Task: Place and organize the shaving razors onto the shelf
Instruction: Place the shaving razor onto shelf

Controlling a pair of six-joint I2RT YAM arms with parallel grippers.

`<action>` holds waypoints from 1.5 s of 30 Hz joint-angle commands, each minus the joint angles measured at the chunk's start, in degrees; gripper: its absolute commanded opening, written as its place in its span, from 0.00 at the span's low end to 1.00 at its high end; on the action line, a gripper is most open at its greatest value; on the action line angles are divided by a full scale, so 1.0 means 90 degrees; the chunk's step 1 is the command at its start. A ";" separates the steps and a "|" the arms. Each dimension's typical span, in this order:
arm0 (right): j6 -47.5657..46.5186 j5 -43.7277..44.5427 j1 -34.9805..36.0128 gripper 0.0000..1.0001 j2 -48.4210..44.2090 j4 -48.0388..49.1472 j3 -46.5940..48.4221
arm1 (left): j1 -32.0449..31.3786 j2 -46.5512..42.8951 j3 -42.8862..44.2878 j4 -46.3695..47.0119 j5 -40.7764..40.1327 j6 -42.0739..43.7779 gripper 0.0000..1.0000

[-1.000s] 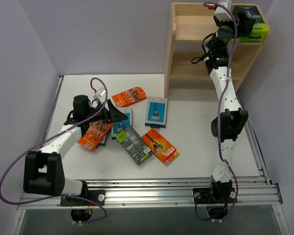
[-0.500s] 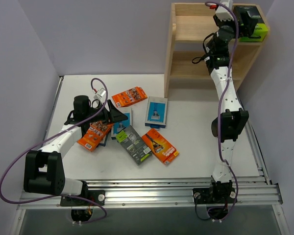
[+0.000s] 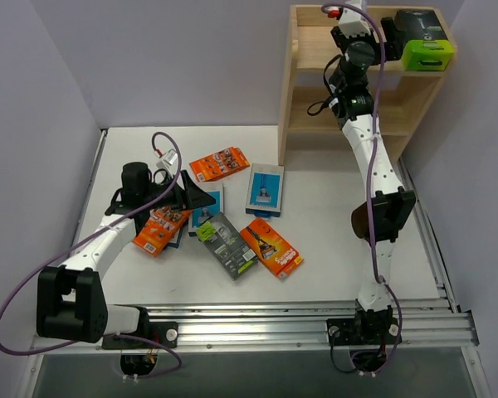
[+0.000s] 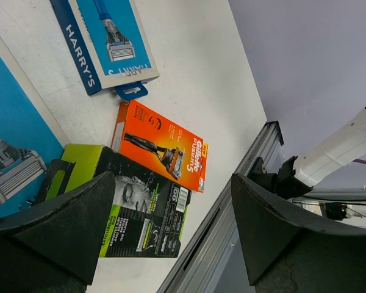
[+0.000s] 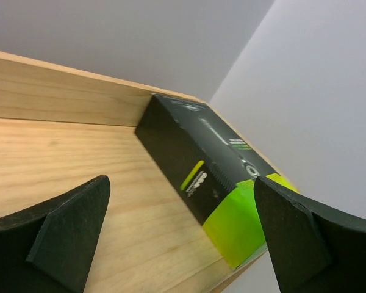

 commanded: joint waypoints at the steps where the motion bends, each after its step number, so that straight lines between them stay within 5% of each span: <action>1: 0.0136 0.0033 0.0210 1.00 -0.0754 0.0062 -0.0095 | -0.0026 -0.0264 0.0152 0.0018 -0.0053 0.0214 0.86; 4: 0.0399 0.0228 0.0366 0.95 -0.1154 -0.0142 -0.0320 | -0.0026 -0.0342 0.0142 0.0058 -0.0062 0.0195 0.86; 12: 0.2467 0.0540 0.0445 0.63 -0.2649 -0.0836 -0.1979 | -0.0055 -0.0498 0.0093 0.0067 -0.0102 0.0195 0.86; 19: 0.3924 0.0873 0.0280 0.63 -0.3206 -0.1812 -0.2458 | -0.0084 -0.0508 0.0123 -0.0001 -0.0111 0.0224 0.86; 26: 0.6256 -0.0717 -0.0871 0.64 -0.4027 -0.2936 -0.2976 | -0.0084 -0.0595 0.0220 -0.0362 -0.0297 0.0380 0.86; 31: 0.6835 -0.1909 -0.1527 0.72 -0.4144 -0.3531 -0.2918 | -0.0074 -0.0684 0.0269 -0.0499 -0.0395 0.0468 0.86; 45: 0.8056 -0.4048 -0.2475 0.61 -0.3598 -0.3728 -0.2127 | -0.0065 -0.0781 0.0289 -0.0626 -0.0365 0.0527 0.87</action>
